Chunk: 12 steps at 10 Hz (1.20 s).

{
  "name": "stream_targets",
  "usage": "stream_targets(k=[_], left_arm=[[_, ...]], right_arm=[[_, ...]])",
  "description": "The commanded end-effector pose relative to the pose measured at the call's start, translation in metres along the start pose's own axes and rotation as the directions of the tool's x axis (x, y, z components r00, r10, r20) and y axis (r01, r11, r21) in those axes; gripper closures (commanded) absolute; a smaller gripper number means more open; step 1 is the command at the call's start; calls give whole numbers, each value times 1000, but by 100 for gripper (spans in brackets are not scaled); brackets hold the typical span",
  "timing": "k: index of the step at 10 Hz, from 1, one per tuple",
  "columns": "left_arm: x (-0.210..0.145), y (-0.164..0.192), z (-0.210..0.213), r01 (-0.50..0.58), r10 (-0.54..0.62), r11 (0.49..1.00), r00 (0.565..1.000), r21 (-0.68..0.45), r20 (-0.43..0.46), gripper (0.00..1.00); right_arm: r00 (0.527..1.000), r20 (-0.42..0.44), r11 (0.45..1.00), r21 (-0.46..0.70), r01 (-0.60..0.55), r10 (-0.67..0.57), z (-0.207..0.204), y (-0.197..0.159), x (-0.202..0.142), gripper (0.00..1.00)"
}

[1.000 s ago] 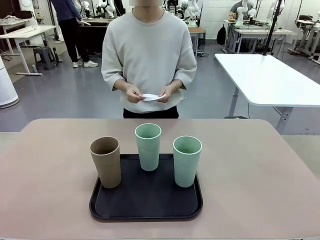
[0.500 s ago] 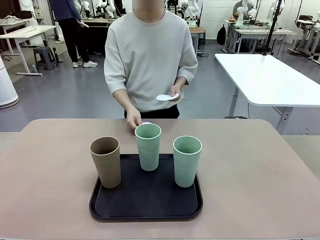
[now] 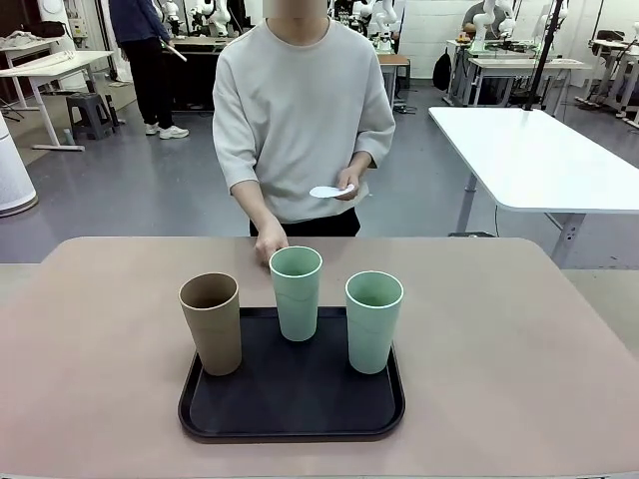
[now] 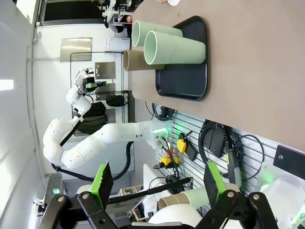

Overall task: Place coasters on the table and set cups on them.
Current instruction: Pick up one Reusable plastic cup and place it on a coaster set by the human.

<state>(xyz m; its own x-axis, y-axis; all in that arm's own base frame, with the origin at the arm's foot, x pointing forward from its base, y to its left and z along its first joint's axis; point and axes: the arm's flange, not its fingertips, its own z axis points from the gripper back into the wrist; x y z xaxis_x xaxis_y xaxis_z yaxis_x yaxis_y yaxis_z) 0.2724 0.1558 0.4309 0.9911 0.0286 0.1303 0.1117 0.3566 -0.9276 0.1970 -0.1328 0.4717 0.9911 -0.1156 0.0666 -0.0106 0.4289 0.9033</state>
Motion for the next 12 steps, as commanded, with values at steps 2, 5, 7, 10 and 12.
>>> stream_targets(k=[2,5,7,10,12], left_arm=[[0,0,2,-4,4,1000,1000,-13,13,0],[0,0,2,-4,4,1000,1000,-13,13,0],[0,0,2,-4,4,1000,1000,-13,13,0],[0,0,2,-4,4,1000,1000,-13,13,0],[0,0,2,-4,4,1000,1000,-13,13,0]], right_arm=[[1000,-7,1000,14,4,-4,0,-2,-1,0],[1000,-7,1000,14,4,-4,0,-2,-1,0],[1000,-7,1000,14,4,-4,0,-2,-1,0],[1000,-7,1000,14,4,-4,0,-2,-1,0],[1000,-7,1000,14,4,-4,0,-2,-1,0]])
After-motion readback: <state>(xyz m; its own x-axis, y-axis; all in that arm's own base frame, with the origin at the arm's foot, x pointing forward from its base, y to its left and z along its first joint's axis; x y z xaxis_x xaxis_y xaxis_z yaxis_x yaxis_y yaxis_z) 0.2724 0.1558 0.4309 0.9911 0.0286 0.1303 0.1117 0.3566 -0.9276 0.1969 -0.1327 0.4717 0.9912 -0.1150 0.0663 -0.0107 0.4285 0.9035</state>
